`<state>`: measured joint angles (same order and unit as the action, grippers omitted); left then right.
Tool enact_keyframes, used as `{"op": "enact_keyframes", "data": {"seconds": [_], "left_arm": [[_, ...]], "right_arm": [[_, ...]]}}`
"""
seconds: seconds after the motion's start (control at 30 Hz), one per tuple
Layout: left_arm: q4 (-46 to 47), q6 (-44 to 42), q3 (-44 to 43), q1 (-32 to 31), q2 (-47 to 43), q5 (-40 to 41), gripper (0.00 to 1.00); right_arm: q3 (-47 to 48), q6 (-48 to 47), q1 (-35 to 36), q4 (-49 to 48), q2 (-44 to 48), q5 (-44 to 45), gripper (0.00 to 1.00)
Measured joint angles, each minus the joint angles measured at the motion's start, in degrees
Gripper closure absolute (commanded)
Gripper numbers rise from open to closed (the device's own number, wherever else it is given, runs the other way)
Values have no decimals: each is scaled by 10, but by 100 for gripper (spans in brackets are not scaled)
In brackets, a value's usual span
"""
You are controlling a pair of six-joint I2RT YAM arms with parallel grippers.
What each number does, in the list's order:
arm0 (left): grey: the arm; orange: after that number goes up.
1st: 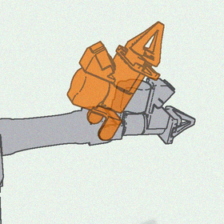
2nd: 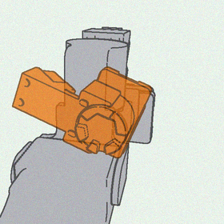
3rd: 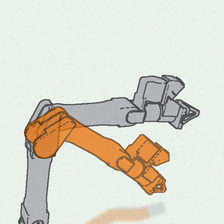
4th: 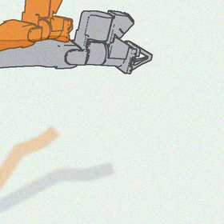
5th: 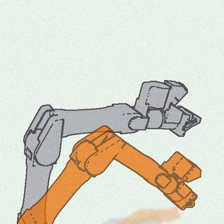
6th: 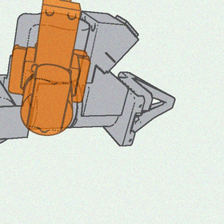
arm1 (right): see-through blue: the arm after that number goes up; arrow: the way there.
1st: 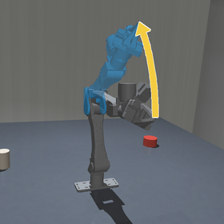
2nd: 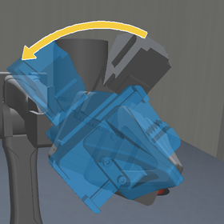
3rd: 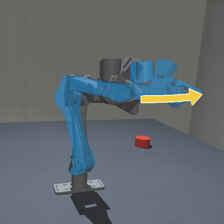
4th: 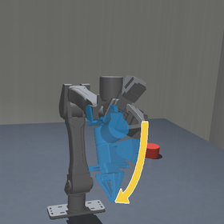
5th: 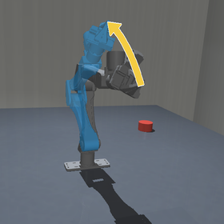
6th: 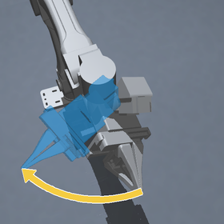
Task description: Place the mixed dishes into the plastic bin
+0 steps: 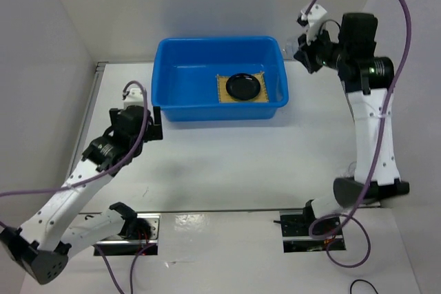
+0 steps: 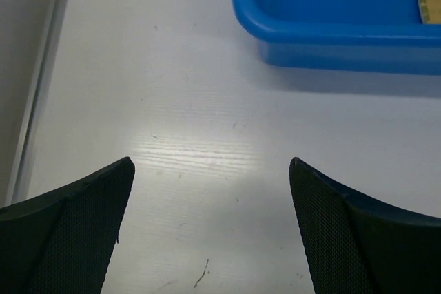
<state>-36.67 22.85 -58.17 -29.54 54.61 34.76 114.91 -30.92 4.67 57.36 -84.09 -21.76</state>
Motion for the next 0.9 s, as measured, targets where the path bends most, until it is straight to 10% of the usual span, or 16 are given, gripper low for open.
{"op": "enact_keyframes", "data": {"seconds": [0.27, 0.47, 0.9], "left_arm": [[41, 16, 33, 0, -187, 98, 1], [50, 31, 47, 1, -152, 141, 1], [47, 43, 58, 1, -176, 175, 1]], "right_arm": [[207, 7, 85, 10, -303, -51, 100], [315, 18, 212, 19, -504, -24, 100], [452, 17, 239, 22, -681, -8, 100]]}}
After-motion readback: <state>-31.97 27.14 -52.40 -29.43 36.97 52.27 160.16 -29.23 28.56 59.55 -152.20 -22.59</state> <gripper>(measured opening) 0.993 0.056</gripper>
